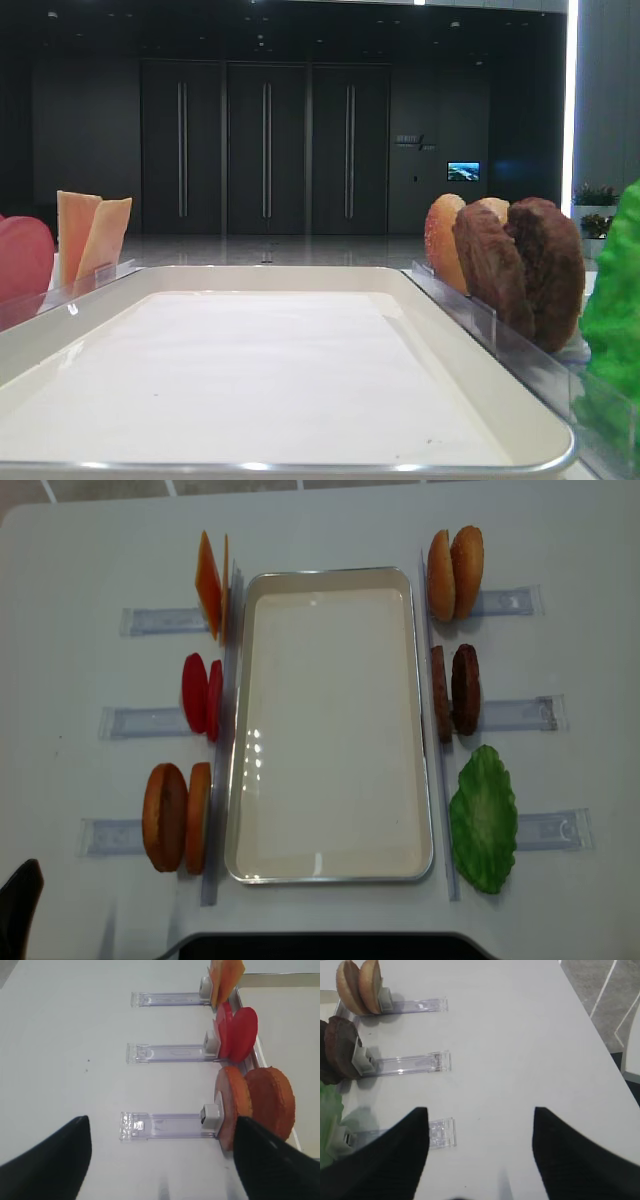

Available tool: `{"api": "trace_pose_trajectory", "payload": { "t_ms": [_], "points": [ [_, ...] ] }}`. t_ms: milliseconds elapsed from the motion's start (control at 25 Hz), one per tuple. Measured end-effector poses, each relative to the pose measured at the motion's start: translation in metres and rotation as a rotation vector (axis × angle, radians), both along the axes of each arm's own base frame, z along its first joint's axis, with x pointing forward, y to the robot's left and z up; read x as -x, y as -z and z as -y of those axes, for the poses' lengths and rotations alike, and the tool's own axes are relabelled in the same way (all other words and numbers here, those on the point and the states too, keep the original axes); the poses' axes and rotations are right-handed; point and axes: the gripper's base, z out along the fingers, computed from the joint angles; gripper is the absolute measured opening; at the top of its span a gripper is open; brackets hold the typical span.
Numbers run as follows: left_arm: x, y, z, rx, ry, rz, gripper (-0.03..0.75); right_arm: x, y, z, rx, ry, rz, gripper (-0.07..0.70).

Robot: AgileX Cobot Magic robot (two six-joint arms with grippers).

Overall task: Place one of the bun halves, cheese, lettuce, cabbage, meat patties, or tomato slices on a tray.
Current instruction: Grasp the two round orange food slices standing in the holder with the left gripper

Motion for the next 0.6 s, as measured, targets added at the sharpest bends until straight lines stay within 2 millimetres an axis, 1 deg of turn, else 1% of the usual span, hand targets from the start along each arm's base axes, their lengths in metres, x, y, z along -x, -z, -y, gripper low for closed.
{"api": "trace_pose_trajectory", "payload": {
  "t_ms": [600],
  "points": [
    [0.0000,0.0000,0.0000,0.000,0.000,0.000,0.692,0.0000,0.0000,0.0000,0.000,0.000,0.000,0.429]
  ]
}}
